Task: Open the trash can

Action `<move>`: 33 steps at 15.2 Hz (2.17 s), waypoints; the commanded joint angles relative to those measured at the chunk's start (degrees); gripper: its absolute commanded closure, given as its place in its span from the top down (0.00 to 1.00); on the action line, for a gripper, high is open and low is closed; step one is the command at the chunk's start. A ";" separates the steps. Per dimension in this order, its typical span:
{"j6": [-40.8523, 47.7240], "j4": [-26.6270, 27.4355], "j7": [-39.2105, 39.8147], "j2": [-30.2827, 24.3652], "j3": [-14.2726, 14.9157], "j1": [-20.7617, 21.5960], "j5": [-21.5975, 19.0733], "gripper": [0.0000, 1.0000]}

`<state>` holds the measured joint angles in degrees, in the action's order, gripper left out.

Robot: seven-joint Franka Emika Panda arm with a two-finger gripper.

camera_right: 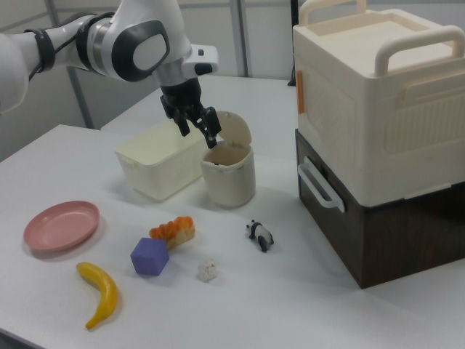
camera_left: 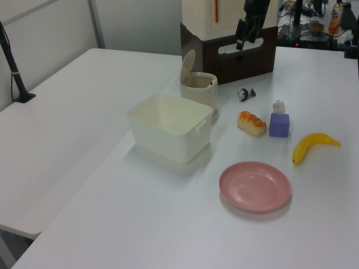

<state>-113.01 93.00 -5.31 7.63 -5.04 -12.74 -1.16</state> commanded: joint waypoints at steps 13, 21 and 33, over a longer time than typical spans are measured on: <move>12.20 -7.57 1.18 -0.43 -2.61 0.96 -1.74 1.00; 12.55 -8.71 1.18 -0.52 -2.61 0.87 -2.96 1.00; 14.49 -8.80 1.27 -0.25 -2.69 1.57 -3.84 1.00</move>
<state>-100.05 84.69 -4.98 7.54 -8.21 -11.67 -3.87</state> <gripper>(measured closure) 0.000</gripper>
